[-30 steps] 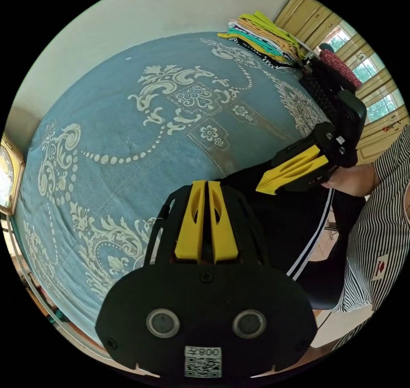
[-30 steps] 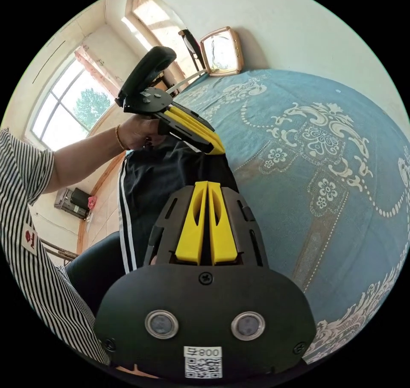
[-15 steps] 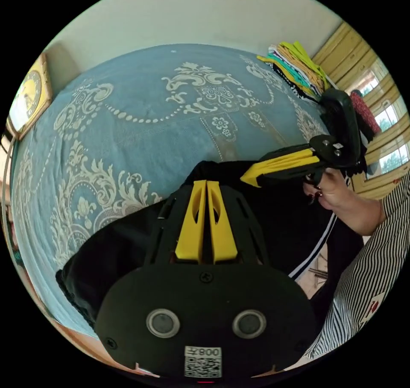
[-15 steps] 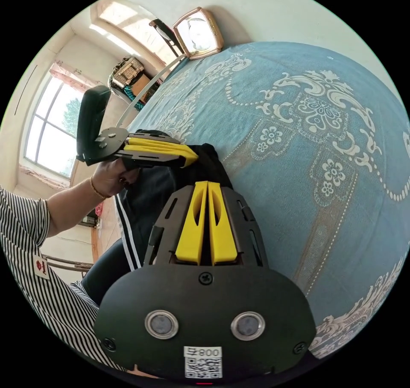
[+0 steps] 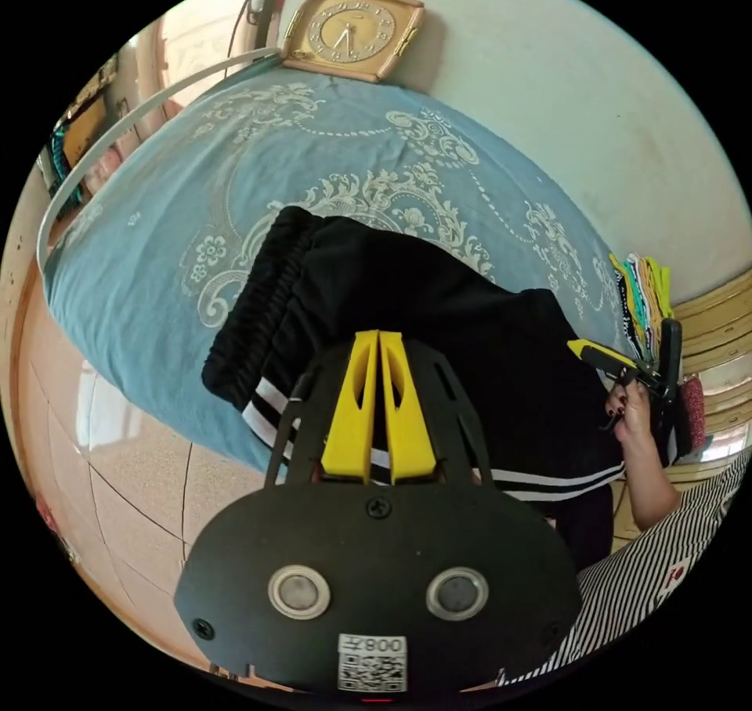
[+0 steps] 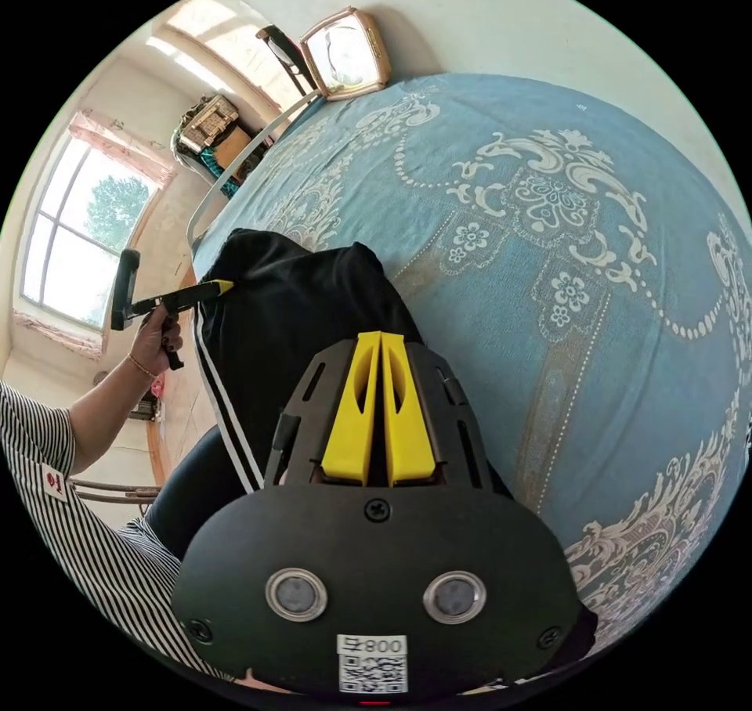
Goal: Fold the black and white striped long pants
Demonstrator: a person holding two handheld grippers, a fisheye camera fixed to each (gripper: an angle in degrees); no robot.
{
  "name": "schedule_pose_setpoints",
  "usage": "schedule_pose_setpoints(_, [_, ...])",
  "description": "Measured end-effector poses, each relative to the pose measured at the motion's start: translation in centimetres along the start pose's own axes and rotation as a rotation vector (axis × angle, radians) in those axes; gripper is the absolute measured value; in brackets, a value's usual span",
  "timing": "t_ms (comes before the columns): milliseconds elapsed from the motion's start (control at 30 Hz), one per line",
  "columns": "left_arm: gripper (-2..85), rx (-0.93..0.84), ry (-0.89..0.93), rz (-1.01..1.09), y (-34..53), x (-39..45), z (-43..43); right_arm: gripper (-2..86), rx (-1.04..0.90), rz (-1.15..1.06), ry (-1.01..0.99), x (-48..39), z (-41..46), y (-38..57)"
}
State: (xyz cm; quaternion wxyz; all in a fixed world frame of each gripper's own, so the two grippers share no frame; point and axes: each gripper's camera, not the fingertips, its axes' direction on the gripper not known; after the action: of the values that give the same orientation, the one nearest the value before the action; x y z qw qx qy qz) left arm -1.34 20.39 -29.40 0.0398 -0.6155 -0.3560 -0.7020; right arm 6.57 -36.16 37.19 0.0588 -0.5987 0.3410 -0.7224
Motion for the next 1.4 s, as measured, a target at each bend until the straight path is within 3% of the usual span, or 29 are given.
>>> schedule_pose_setpoints(200, [0.2, 0.103, -0.190, 0.034, 4.0, 1.7, -8.8, 0.1, 0.033, -0.054, 0.089, -1.3, -4.5, 5.1])
schedule_pose_setpoints(333, [0.2, -0.093, -0.284, 0.054, 4.1, 1.6, -8.4, 0.1, -0.078, -0.031, 0.113, -1.1, -4.5, 10.5])
schedule_pose_setpoints(433, [0.2, -0.079, -0.320, 0.093, 3.7, 3.4, -11.6, 0.1, -0.153, -0.003, 0.147, -0.5, -5.0, 14.1])
schedule_pose_setpoints(600, [0.1, 0.042, -0.205, 0.195, 4.1, 8.7, -18.7, 0.1, -0.107, 0.029, 0.215, -0.1, -10.2, 22.0])
schedule_pose_setpoints(700, [0.1, -0.048, -0.080, 0.327, 5.0, 13.8, -19.0, 0.1, -0.133, 0.128, 0.268, 1.9, -12.5, 28.8])
schedule_pose_setpoints(867, [0.3, -0.246, -0.118, 0.397, 3.9, 20.5, -16.8, 0.1, -0.114, 0.317, 0.340, 6.1, -15.9, 40.4])
schedule_pose_setpoints(967, [0.2, -0.265, -0.115, 0.389, 1.5, 22.3, -18.5, 0.1, -0.148, 0.413, 0.310, 9.4, -15.7, 45.5])
schedule_pose_setpoints(1100, [0.3, -0.335, -0.087, 0.378, -1.8, 24.2, -21.0, 0.3, -0.051, 0.485, 0.202, 11.8, -17.5, 50.5])
schedule_pose_setpoints(1200, [0.5, -0.270, -0.055, 0.359, -3.9, 26.9, -24.6, 0.7, 0.040, 0.513, 0.172, 12.8, -19.8, 55.8])
schedule_pose_setpoints(1400, [2.4, -0.310, 0.110, 0.542, -7.5, 38.0, -26.8, 5.9, 0.343, 0.698, 0.058, 17.7, -25.5, 69.6])
